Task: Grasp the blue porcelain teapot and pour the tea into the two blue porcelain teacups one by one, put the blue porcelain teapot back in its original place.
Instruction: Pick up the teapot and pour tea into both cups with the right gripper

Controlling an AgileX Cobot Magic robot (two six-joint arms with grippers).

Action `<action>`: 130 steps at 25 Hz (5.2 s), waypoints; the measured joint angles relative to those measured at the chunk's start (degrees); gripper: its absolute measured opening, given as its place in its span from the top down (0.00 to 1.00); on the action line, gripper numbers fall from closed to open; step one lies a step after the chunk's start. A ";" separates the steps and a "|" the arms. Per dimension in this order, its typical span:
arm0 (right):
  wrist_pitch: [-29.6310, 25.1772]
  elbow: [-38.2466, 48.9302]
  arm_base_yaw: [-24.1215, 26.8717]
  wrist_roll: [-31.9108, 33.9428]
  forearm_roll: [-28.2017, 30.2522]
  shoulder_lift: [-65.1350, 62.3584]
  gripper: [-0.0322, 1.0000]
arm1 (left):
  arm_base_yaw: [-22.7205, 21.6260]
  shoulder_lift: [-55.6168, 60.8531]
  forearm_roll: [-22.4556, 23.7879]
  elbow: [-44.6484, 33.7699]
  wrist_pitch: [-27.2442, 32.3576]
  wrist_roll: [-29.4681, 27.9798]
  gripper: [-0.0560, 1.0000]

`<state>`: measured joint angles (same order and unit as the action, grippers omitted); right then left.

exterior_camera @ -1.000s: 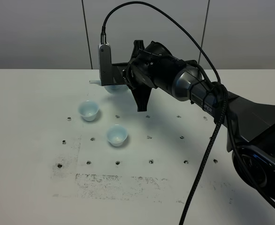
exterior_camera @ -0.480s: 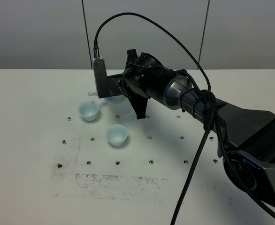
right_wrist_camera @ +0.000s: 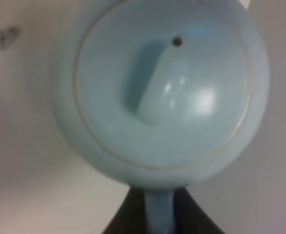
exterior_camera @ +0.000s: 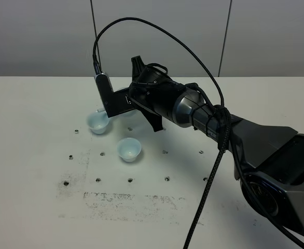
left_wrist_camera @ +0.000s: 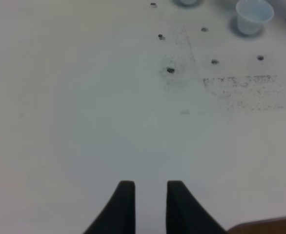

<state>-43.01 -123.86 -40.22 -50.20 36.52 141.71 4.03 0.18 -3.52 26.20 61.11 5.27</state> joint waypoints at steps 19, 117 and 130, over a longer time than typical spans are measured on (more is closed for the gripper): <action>1.27 0.00 -0.55 -5.96 6.12 0.00 0.91 | 0.00 0.00 0.00 0.00 0.00 0.00 0.74; 2.52 0.00 0.74 -7.24 -6.21 -1.29 0.91 | 0.00 0.00 0.00 0.00 0.00 0.00 0.74; -8.92 0.00 3.39 -7.02 -26.79 -7.11 0.91 | 0.00 0.00 0.00 0.00 0.00 0.00 0.74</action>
<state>-51.93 -123.86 -36.83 -57.22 9.73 134.60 4.03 0.18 -3.52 26.20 61.11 5.27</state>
